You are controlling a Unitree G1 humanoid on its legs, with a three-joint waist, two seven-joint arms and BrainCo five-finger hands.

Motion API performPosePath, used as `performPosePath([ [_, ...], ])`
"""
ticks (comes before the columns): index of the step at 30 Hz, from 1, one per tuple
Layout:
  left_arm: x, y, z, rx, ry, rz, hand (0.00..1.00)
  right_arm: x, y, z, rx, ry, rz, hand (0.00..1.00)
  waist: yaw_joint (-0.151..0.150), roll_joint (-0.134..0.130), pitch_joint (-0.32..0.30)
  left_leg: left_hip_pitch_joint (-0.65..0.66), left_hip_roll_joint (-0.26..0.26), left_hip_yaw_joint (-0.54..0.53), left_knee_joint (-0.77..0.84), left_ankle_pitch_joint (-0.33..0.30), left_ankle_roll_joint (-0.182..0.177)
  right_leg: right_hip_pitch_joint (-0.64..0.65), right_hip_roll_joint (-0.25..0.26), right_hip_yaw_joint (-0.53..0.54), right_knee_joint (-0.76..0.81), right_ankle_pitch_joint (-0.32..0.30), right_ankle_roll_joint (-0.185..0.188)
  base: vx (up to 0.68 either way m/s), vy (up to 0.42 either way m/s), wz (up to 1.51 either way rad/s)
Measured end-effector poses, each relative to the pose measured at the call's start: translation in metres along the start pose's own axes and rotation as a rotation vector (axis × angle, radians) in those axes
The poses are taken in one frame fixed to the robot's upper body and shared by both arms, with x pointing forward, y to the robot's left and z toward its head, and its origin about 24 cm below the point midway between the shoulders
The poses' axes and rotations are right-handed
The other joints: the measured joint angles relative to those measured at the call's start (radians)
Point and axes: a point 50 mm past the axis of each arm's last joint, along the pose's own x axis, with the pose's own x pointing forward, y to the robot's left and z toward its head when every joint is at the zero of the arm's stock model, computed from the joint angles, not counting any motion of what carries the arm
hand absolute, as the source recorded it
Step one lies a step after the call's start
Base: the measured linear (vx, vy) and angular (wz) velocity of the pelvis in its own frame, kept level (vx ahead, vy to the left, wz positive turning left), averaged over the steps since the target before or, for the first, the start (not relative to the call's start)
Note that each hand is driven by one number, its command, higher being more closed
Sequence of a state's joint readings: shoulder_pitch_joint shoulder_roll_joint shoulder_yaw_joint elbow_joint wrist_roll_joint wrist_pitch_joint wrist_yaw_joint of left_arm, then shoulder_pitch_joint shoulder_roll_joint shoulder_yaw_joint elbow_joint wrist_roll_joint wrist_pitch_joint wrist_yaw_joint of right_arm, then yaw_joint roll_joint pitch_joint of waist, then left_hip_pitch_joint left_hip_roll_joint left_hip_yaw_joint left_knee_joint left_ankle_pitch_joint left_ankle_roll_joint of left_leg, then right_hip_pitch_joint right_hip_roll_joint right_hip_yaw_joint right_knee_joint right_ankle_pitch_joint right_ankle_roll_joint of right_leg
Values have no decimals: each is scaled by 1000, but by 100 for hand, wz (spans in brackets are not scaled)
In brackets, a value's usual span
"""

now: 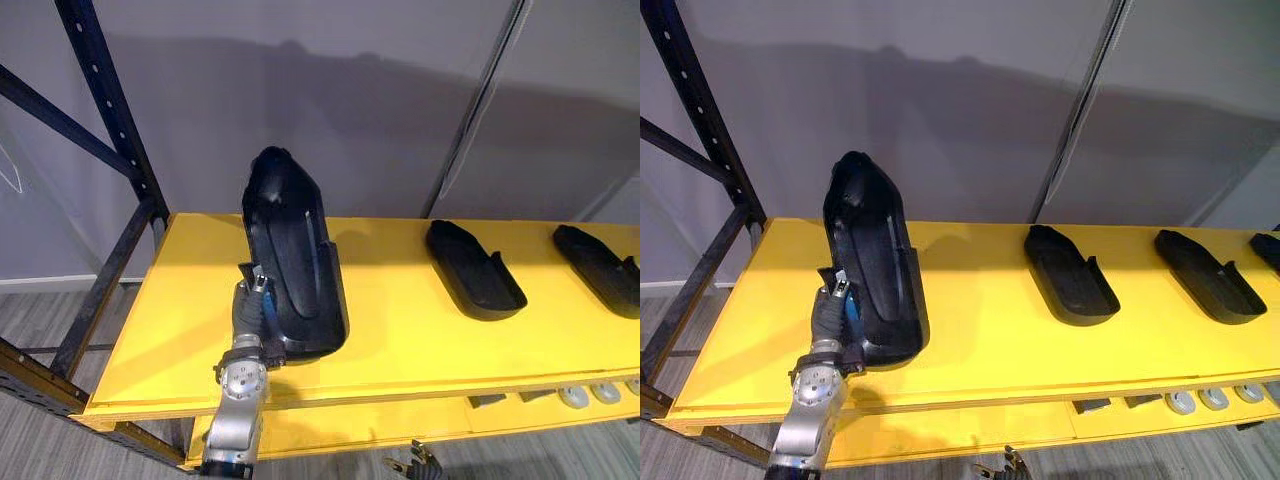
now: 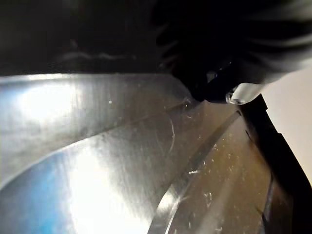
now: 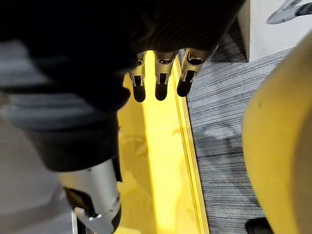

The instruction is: Walk over and take plastic housings, then place them on the shelf

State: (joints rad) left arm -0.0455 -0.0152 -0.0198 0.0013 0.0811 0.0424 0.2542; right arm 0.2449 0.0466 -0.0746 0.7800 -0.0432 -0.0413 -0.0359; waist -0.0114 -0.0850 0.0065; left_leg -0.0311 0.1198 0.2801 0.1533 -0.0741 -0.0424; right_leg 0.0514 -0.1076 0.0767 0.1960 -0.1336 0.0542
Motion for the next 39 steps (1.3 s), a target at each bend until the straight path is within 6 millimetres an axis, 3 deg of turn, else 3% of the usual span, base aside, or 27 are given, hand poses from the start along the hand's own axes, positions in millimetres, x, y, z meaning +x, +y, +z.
performPosePath([
  [5,21,11,-5,49,47,51,100,1,0,0,-8,6,9,0,-8,2,-6,18,-7,0,-65,37,-29,-11,11,27,-48,-1,0,-93,-39,-20],
  [7,34,14,-15,84,109,60,100,3,-1,3,-12,2,10,0,-26,6,-12,38,-11,-3,-144,95,-30,-19,18,23,-68,-1,0,-66,-71,-10],
  [9,40,12,-29,119,191,55,100,5,-5,7,-24,-7,8,0,-48,26,-11,81,-13,-3,-240,159,-32,-23,32,20,-68,-1,0,-52,-46,1],
  [12,46,13,-39,167,249,58,100,7,-6,8,-31,-3,11,0,-60,28,-11,89,-12,0,-241,160,-32,-18,35,26,-71,-1,-1,-11,0,-5],
  [20,78,43,-29,210,268,142,100,12,-5,7,-40,29,19,0,-59,19,-4,89,-17,7,-241,157,-35,-18,34,47,-90,0,-1,2,13,-4],
  [21,82,47,-26,214,265,152,0,12,-5,7,-41,33,21,0,-59,17,0,89,-17,5,-241,157,-35,-16,34,47,-94,0,-2,0,0,0],
  [32,99,50,-7,207,222,185,0,17,-9,9,-19,55,10,0,-62,-8,30,89,-19,-39,-240,150,-40,1,34,46,-125,9,-15,-2,2,1],
  [39,89,41,0,142,170,186,0,18,-8,12,-21,49,13,0,-60,-13,47,90,-30,-55,-241,144,-38,21,23,39,-146,12,-17,2,16,6],
])
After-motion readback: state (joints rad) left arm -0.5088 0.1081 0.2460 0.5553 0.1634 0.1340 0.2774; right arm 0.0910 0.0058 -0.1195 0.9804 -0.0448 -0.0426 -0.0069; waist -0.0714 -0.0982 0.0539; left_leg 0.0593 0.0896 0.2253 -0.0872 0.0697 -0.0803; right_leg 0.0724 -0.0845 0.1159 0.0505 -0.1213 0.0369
